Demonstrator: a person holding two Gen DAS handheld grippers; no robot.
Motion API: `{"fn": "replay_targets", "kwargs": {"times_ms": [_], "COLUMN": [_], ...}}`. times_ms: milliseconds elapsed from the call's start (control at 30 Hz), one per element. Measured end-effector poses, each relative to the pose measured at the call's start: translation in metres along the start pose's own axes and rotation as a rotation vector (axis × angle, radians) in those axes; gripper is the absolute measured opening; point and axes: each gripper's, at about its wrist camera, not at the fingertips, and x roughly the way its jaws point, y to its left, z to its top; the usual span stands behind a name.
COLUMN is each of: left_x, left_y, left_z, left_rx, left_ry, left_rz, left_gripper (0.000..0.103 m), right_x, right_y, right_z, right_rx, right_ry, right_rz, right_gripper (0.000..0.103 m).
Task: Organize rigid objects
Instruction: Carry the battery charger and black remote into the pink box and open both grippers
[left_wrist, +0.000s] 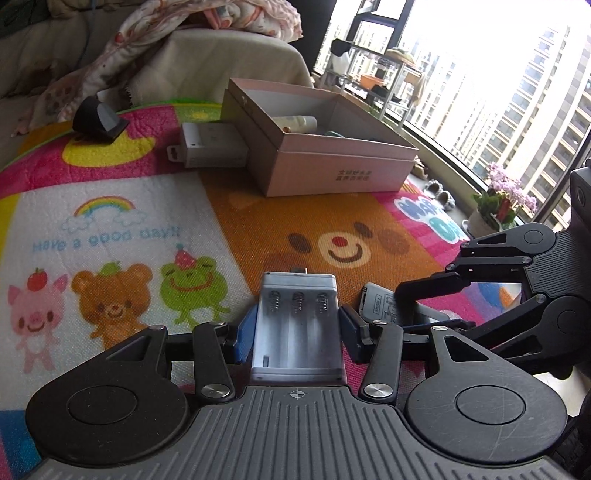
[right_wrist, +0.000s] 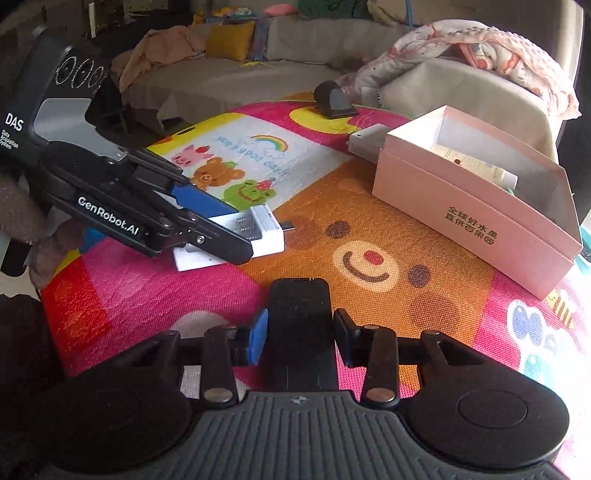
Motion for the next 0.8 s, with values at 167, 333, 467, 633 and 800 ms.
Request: {"fn": "replay_targets", "kwargs": {"times_ms": [167,333,467,633,800], "left_x": [-0.001,-0.017,-0.027,0.041,0.11], "left_y": [-0.01,-0.021,-0.028,-0.016,0.004], "left_z": [0.01,0.069,0.143,0.213,0.222], "left_rx": [0.006,0.054,0.096,0.044,0.001], "left_ry": [-0.011,-0.145,-0.385,-0.365,-0.224], "left_rz": [-0.054,-0.065,-0.029,0.064,0.059], "left_gripper": [0.053,0.053,0.053,0.053,0.053], "right_x": [-0.032,-0.076,-0.103,-0.062,-0.008], "right_y": [-0.024,-0.058,-0.095,-0.131,-0.145], "right_z": [-0.001,0.031,0.082,0.13,0.125], "right_rx": [0.16,0.227,0.238,0.231,0.261], "right_ry": [-0.061,-0.217,-0.369,-0.34,-0.229], "right_rz": [0.019,-0.06,-0.2,-0.422,-0.392], "right_gripper": [0.038,0.038,0.038,0.038,0.038]}}
